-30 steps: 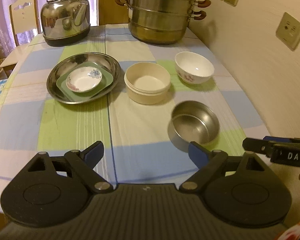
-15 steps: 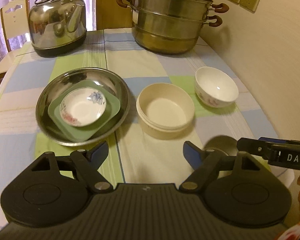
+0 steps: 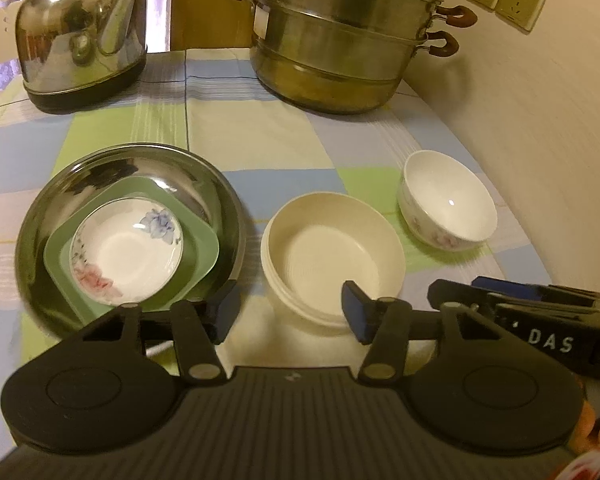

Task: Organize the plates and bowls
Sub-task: 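Move both tools to the cream plastic bowl and grip its rim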

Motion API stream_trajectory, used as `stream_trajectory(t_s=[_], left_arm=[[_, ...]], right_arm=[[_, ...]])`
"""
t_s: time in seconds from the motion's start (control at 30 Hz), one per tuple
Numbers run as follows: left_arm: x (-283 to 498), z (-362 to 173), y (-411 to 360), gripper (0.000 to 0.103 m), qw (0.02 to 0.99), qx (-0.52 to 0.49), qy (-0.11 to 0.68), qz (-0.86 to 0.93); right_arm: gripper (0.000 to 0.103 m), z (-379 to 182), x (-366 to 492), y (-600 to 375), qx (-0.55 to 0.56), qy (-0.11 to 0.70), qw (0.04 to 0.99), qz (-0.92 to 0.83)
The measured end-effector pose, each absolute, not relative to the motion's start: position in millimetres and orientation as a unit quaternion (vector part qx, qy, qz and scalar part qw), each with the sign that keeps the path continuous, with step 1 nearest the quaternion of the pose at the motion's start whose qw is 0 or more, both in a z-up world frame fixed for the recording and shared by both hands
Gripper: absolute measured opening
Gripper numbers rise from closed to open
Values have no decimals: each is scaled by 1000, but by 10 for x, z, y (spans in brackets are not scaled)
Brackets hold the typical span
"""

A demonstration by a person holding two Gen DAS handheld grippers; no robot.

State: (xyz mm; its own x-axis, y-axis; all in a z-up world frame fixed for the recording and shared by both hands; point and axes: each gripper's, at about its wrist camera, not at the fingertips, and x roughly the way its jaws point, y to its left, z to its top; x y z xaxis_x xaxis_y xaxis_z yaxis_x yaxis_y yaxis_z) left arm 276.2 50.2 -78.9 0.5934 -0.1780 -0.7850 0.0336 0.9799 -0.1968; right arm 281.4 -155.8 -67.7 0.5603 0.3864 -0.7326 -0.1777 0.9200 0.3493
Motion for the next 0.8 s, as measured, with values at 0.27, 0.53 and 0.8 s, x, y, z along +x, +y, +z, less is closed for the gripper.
stream_trajectory(t_s=[0.27, 0.53, 0.8], left_arm=[[2969, -933, 500, 38, 879, -85, 465, -63], [3068, -972, 495, 38, 875, -83, 472, -65], [3130, -1030, 483, 36, 870, -85, 480, -70]], right_arm=[[40, -811, 3075, -1447, 114, 443, 875, 156], [27, -975, 3258, -1386, 113, 457, 869, 155], [11, -1006, 3323, -1390, 101, 465, 864, 166]])
